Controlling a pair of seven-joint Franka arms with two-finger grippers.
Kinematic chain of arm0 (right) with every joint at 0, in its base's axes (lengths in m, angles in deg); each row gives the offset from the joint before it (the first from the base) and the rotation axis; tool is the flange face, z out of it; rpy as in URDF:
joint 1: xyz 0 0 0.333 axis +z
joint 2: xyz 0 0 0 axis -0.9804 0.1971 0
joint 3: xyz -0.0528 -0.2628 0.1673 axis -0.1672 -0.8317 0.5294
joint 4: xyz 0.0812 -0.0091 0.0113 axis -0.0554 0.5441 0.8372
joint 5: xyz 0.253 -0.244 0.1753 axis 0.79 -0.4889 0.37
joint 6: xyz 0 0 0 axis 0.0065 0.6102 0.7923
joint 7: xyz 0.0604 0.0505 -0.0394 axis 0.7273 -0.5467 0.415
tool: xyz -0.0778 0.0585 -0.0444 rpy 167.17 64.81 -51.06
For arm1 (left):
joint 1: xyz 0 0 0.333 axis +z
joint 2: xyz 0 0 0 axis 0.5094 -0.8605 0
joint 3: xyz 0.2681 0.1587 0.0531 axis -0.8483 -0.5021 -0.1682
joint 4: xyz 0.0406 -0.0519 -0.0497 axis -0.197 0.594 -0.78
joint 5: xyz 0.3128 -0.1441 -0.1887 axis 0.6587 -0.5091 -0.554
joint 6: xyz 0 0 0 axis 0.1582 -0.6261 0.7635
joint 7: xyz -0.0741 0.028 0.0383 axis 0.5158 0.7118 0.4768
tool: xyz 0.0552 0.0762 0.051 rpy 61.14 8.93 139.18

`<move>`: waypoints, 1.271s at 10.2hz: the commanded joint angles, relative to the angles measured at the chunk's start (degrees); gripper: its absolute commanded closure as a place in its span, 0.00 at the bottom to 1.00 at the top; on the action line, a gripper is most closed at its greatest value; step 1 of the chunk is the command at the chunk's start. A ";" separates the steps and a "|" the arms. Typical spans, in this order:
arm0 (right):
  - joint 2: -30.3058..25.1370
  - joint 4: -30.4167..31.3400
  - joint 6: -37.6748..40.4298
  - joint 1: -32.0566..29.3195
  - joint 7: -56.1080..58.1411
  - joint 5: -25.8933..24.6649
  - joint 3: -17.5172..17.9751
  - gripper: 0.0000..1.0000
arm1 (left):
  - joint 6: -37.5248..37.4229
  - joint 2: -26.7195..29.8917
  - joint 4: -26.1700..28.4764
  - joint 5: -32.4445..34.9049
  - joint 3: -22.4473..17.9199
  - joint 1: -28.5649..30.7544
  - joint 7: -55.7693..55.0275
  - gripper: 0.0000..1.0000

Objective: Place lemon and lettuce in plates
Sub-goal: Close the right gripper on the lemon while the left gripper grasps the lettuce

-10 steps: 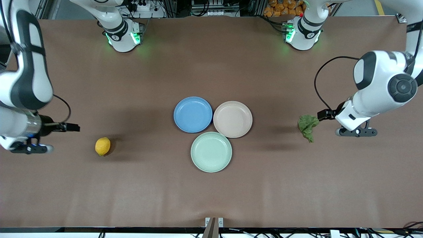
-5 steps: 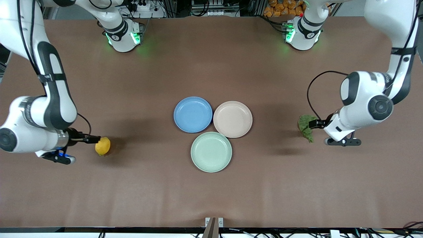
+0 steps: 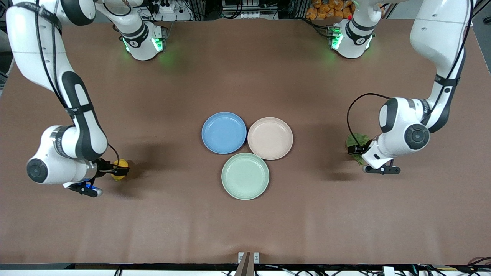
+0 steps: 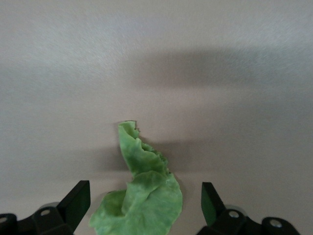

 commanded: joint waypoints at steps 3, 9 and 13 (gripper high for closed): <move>1.57 -0.91 -0.64 -0.63 -0.86 1.25 0.20 1.00 | 1.76 -0.50 2.84 0.35 0.02 -0.26 -0.21 0.08; -4.56 -1.26 7.16 -0.02 -1.21 1.25 0.29 1.00 | 1.85 -1.55 2.50 1.23 -0.16 -0.79 -0.92 0.96; -11.43 -1.44 13.85 1.29 -4.80 1.25 0.55 1.00 | 1.76 -1.29 2.06 1.23 -0.16 -1.05 -0.83 1.00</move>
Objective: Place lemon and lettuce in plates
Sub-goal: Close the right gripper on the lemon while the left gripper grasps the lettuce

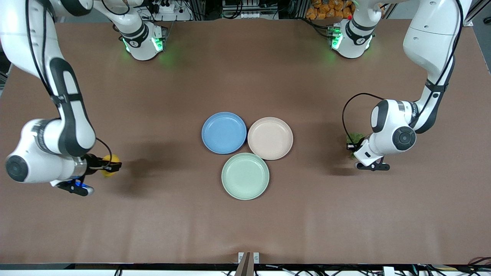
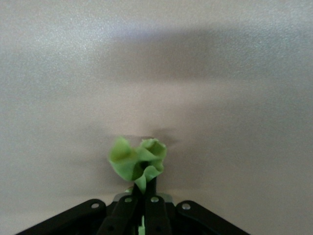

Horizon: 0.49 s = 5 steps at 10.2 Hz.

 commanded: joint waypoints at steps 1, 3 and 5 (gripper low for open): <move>-3.30 1.39 2.30 2.21 -4.49 0.81 0.37 1.00 | 0.09 1.09 -0.56 1.32 -0.19 -0.68 -0.82 1.00; -4.27 1.30 2.57 6.86 -12.02 2.13 0.46 1.00 | -7.17 3.55 -4.75 1.23 -0.02 -0.94 -0.90 1.00; -4.36 0.25 2.05 12.04 -20.89 3.18 0.37 1.00 | -17.10 4.87 -10.91 0.70 1.29 -1.03 -1.51 1.00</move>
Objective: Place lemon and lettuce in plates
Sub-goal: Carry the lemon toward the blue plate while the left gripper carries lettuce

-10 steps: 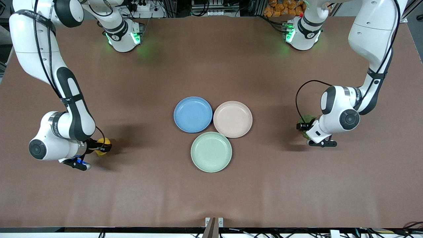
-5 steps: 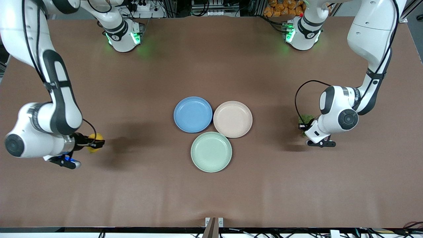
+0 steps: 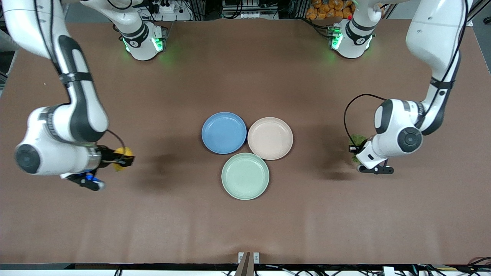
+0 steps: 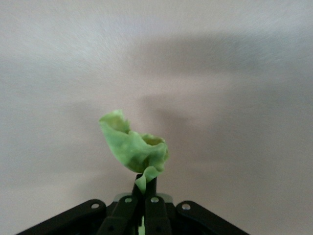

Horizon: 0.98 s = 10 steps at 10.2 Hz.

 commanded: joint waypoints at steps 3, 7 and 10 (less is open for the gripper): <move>-0.99 -0.15 -2.38 9.50 -16.04 3.47 -0.42 1.00 | -12.59 2.34 -8.75 0.62 6.52 -0.58 -13.08 1.00; -0.03 0.29 -3.28 20.75 -33.10 2.96 -0.59 1.00 | -12.78 -0.46 -12.00 0.35 10.58 -6.79 -31.18 1.00; 3.66 0.29 -9.94 25.06 -41.46 3.40 -0.59 1.00 | -11.12 -5.65 -13.24 0.35 10.58 -13.47 -42.36 1.00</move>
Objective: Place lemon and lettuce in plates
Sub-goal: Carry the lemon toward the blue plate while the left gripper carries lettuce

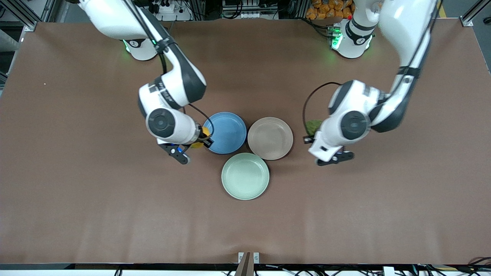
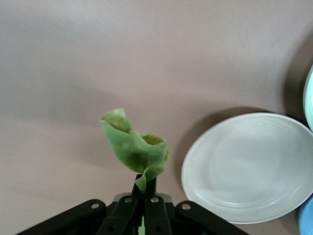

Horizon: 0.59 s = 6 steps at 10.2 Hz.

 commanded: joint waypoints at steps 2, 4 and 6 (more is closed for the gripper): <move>3.54 -0.06 -5.22 3.31 -5.38 0.96 -0.58 1.00 | 3.66 -6.27 -2.59 0.45 -0.30 -5.31 -9.01 1.00; 5.91 0.28 -8.82 5.42 -8.20 0.96 -0.58 1.00 | 8.75 -9.34 -2.60 0.53 -0.39 -7.34 -13.32 1.00; 6.19 4.22 -15.31 6.92 -9.78 0.96 -0.58 1.00 | 14.03 -11.81 -2.51 0.71 -0.47 -8.66 -15.70 1.00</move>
